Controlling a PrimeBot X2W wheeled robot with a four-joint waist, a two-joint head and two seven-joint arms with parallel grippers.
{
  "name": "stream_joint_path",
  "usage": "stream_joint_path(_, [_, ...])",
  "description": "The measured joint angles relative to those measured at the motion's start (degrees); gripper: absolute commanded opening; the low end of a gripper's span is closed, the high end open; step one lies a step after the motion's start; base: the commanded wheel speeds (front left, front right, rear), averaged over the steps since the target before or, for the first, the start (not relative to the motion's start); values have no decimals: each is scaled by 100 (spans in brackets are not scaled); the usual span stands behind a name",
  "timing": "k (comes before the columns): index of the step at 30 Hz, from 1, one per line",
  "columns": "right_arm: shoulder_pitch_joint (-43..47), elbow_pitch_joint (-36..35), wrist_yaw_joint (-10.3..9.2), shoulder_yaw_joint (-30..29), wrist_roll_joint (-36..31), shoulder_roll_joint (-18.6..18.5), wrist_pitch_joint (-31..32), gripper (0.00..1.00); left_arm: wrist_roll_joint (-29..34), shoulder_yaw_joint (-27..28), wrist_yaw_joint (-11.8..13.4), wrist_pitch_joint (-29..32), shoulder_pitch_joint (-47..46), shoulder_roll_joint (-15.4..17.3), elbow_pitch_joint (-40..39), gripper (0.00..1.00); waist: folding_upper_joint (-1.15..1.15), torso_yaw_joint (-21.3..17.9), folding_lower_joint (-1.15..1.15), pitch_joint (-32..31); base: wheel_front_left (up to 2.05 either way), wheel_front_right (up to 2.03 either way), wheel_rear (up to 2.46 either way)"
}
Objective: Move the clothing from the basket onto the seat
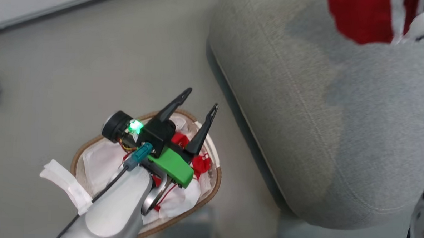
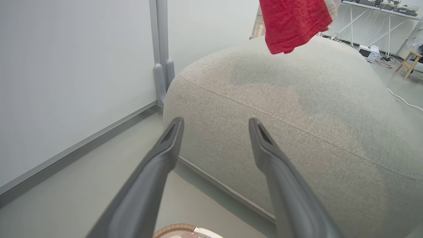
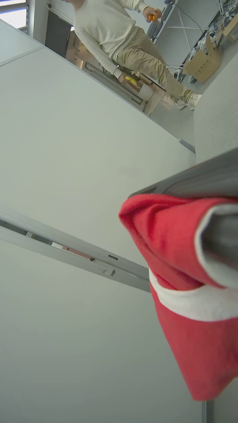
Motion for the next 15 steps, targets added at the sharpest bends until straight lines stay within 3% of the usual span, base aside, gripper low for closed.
stream_joint_path(7, [-862, 439, 0, -494, -81, -387, -1, 0, 91, -33, 0, 0, -358, 121, -197, 100, 0, 305, 0, 804, 0, 0, 0])
stream_joint_path(15, [-728, 923, 0, -1022, -356, -513, 0, 0, 168, 89, 0, 0, -478, 141, -302, 100, 0, 599, 1, 1546, 0, 0, 0])
